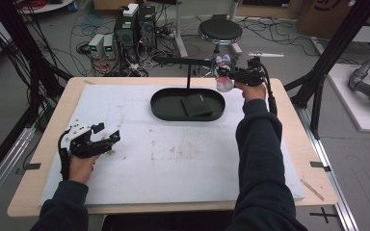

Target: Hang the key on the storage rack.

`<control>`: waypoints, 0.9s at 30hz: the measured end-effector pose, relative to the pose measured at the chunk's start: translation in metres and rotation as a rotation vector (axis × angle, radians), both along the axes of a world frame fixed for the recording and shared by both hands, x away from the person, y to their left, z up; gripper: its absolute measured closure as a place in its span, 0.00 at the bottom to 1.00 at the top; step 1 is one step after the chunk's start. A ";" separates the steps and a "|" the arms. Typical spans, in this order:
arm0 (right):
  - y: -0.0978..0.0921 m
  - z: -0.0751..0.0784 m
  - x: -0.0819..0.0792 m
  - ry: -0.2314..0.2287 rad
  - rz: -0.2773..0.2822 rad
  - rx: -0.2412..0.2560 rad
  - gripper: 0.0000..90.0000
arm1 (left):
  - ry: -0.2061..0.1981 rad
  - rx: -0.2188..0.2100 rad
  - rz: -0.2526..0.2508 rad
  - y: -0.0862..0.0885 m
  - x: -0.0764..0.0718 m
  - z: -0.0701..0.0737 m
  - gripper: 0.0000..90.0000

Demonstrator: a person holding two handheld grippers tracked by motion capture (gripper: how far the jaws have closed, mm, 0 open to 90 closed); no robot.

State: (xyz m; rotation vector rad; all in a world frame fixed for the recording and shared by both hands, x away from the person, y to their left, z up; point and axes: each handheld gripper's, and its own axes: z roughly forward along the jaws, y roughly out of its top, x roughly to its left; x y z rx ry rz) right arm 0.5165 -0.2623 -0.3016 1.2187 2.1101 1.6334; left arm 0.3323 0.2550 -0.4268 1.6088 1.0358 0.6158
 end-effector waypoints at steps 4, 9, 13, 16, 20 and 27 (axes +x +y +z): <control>0.005 0.000 -0.003 -0.004 0.055 -0.169 0.48 | -0.001 0.002 0.001 0.000 0.000 0.000 0.28; 0.010 -0.002 -0.003 -0.020 0.050 -0.274 0.48 | 0.000 0.003 0.001 0.000 0.000 0.000 0.28; 0.016 -0.004 -0.004 -0.037 0.047 -0.376 0.49 | 0.002 0.004 0.002 0.000 0.000 0.000 0.28; 0.015 -0.005 -0.003 -0.046 0.013 -0.402 0.49 | 0.003 0.003 0.002 0.000 -0.001 0.000 0.28; 0.020 -0.006 -0.003 -0.048 -0.036 -0.463 0.49 | 0.002 0.009 0.000 0.000 0.000 0.000 0.28; 0.030 -0.013 0.001 -0.036 -0.120 -0.581 0.49 | 0.002 0.009 0.000 0.000 -0.001 0.000 0.28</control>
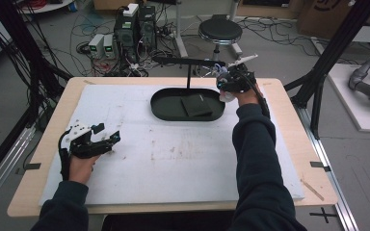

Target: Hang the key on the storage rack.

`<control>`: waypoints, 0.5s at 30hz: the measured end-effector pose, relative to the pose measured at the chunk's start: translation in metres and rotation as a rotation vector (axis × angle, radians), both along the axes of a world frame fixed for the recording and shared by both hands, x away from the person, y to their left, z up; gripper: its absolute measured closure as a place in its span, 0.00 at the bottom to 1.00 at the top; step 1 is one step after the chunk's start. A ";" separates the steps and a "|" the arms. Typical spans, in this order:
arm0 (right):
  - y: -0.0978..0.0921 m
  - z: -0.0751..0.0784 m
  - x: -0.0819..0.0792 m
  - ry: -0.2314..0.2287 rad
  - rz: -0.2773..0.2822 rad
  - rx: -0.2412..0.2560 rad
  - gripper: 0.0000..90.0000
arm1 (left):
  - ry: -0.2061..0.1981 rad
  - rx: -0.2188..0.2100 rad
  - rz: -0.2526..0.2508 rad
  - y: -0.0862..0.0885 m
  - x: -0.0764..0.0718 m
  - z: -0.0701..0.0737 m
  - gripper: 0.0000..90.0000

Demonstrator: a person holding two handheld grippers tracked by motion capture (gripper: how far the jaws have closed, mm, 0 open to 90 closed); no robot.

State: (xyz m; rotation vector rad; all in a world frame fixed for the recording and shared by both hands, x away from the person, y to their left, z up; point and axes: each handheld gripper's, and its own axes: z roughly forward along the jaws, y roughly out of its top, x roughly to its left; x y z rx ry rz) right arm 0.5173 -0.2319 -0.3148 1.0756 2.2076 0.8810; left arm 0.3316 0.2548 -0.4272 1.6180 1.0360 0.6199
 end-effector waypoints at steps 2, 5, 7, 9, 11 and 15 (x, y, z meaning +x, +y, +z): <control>0.002 -0.002 0.002 0.003 -0.014 -0.008 0.48 | 0.000 0.000 0.000 0.000 0.000 0.000 0.28; 0.006 -0.009 0.006 0.026 -0.021 0.005 0.48 | 0.000 0.001 -0.001 0.000 0.000 0.000 0.28; 0.008 -0.014 0.008 0.038 -0.011 0.047 0.48 | 0.000 -0.001 0.000 0.000 0.000 0.000 0.28; 0.010 -0.018 0.009 0.047 -0.016 0.068 0.48 | -0.001 -0.001 0.001 0.000 -0.001 0.000 0.28; 0.011 -0.022 0.010 0.056 -0.033 0.088 0.47 | -0.002 -0.002 0.002 0.001 -0.001 0.000 0.28; 0.009 -0.028 0.014 0.089 -0.073 0.195 0.45 | -0.001 -0.003 0.003 0.001 -0.001 0.000 0.28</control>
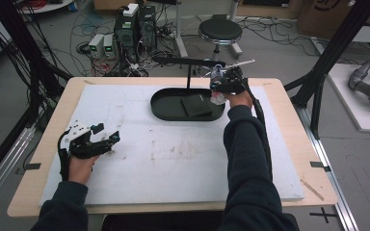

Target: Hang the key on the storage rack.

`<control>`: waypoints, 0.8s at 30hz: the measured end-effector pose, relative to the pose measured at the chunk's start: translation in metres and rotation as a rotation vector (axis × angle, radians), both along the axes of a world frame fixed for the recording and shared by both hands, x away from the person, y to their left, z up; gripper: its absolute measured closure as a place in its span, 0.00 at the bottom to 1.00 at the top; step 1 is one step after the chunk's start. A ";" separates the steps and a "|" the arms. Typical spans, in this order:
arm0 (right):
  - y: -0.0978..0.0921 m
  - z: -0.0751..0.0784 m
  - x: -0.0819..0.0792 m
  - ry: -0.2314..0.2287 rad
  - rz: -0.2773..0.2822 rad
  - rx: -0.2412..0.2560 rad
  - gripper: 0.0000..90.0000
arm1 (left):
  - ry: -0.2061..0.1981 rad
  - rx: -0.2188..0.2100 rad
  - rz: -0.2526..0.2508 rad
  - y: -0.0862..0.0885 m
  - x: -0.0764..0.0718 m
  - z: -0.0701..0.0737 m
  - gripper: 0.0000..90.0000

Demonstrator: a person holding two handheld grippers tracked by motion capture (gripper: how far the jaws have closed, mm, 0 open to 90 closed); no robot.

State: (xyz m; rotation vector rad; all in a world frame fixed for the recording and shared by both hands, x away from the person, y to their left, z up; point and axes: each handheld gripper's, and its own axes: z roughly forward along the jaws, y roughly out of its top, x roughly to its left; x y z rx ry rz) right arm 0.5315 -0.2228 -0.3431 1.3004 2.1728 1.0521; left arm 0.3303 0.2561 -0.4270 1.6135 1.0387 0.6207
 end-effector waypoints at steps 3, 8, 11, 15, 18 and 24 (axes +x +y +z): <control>0.001 -0.002 0.001 0.007 -0.030 -0.009 0.41 | -0.001 -0.002 0.004 0.001 0.000 0.000 0.28; -0.002 0.000 -0.002 0.017 -0.047 -0.009 0.32 | -0.001 -0.003 0.001 0.001 -0.001 0.000 0.28; -0.006 0.006 -0.007 -0.001 -0.050 -0.021 0.28 | 0.000 -0.002 0.001 0.001 -0.001 0.000 0.28; -0.022 0.009 -0.022 -0.032 -0.037 -0.025 0.29 | 0.001 -0.007 0.000 0.002 0.000 0.000 0.28; -0.039 0.008 -0.041 -0.073 -0.002 -0.008 0.30 | 0.003 -0.012 -0.004 0.002 0.000 0.000 0.28; -0.060 0.004 -0.079 -0.109 0.024 -0.020 0.28 | 0.001 -0.019 -0.003 0.001 0.000 0.000 0.28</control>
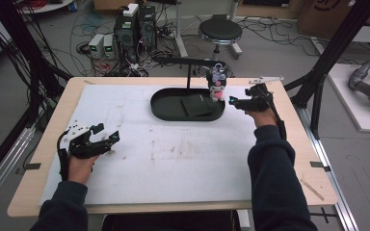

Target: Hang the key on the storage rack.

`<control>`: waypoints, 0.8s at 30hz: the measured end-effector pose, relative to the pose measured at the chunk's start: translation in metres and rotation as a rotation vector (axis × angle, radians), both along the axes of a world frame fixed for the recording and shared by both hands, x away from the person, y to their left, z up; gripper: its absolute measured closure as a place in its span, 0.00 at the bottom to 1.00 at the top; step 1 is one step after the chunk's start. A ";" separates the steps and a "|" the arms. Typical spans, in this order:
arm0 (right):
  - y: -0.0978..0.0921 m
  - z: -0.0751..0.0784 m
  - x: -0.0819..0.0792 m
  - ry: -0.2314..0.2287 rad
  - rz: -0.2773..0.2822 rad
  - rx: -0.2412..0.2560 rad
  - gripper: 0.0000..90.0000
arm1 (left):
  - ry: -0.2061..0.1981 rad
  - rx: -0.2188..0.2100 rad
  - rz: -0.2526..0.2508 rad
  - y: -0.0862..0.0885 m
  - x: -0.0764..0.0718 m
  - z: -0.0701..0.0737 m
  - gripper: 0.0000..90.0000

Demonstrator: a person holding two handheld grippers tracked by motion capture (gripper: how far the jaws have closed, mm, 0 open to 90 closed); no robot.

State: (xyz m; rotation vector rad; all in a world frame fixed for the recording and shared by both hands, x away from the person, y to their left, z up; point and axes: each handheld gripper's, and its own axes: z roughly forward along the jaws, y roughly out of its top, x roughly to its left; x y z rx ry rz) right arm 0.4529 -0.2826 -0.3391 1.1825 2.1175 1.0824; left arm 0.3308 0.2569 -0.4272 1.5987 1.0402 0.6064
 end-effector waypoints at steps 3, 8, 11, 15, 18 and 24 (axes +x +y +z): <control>-0.006 -0.004 -0.028 -0.060 0.021 -0.006 0.25 | -0.014 -0.010 -0.010 0.000 0.000 0.001 0.28; -0.015 -0.025 -0.070 -0.162 0.037 -0.058 0.23 | -0.014 -0.005 -0.012 -0.002 0.002 0.001 0.28; -0.020 -0.038 -0.087 -0.145 0.038 -0.049 0.23 | -0.019 0.002 -0.017 -0.003 0.002 0.001 0.28; -0.026 -0.049 -0.101 -0.128 0.028 -0.032 0.23 | -0.018 0.007 -0.019 -0.004 0.002 0.001 0.28; -0.030 -0.054 -0.105 -0.125 0.011 -0.018 0.23 | -0.020 0.009 -0.016 -0.004 0.001 0.001 0.28; -0.031 -0.060 -0.109 -0.109 0.005 -0.037 0.23 | -0.025 0.017 -0.023 -0.006 0.000 0.003 0.28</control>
